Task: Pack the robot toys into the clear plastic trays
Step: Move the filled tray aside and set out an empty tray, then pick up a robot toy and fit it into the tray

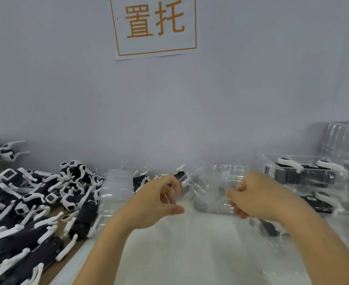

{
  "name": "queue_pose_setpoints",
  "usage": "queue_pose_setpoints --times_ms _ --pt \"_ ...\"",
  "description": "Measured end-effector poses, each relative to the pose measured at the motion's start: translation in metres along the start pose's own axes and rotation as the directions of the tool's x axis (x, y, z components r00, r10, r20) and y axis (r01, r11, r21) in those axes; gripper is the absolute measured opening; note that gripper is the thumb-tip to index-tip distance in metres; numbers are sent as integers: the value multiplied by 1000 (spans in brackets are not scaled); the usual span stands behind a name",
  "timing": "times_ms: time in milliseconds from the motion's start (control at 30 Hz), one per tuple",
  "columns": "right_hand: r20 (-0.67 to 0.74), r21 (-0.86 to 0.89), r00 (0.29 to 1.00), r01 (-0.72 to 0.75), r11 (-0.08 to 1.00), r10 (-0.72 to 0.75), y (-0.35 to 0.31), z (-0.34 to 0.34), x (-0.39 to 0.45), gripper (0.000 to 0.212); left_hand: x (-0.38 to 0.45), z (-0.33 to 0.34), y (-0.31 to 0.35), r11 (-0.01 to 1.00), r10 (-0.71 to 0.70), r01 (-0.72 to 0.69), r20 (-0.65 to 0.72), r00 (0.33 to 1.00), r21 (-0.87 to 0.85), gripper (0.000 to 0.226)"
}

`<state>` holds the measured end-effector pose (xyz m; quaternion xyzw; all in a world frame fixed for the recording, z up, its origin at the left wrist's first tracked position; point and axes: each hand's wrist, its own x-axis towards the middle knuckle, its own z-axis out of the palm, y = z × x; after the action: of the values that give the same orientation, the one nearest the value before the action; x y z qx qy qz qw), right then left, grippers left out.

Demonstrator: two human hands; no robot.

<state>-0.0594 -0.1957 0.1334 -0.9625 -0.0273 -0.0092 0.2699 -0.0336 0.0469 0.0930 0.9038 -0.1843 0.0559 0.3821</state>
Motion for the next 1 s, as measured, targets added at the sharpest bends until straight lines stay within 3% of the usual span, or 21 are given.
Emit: queue_pose_setpoints --times_ms 133,233,300,400,467,533,633,767,1000 --pt "-95 -192 995 19 981 -38 5 -6 1 32 0 8 0 986 -40 17 135 990 168 34" --pt "71 -134 987 154 979 -145 -4 1 -4 19 -1 15 2 993 -70 50 209 975 104 33" --pt "237 -139 957 206 968 -170 -8 10 -6 21 4 19 -2 998 -17 12 86 996 55 23" --pt "366 -237 919 246 940 -148 -9 25 -3 33 20 29 -12 994 23 6 -266 964 107 2" --pt "380 -271 918 228 935 -114 -8 31 0 31 38 37 -20 967 -8 95 -344 939 238 19" --pt "376 -286 922 206 936 -88 -6 36 3 27 58 44 -29 894 -156 255 -279 948 369 37" --pt "372 -284 925 191 940 -75 -3 37 6 27 85 44 -42 755 -406 424 -153 901 500 50" --pt "383 -236 918 205 950 -103 -1 35 7 31 101 40 -55 767 -465 419 -31 885 486 24" --pt "382 -178 914 217 960 -136 -6 39 4 36 104 32 -55 753 -580 550 -30 814 361 32"
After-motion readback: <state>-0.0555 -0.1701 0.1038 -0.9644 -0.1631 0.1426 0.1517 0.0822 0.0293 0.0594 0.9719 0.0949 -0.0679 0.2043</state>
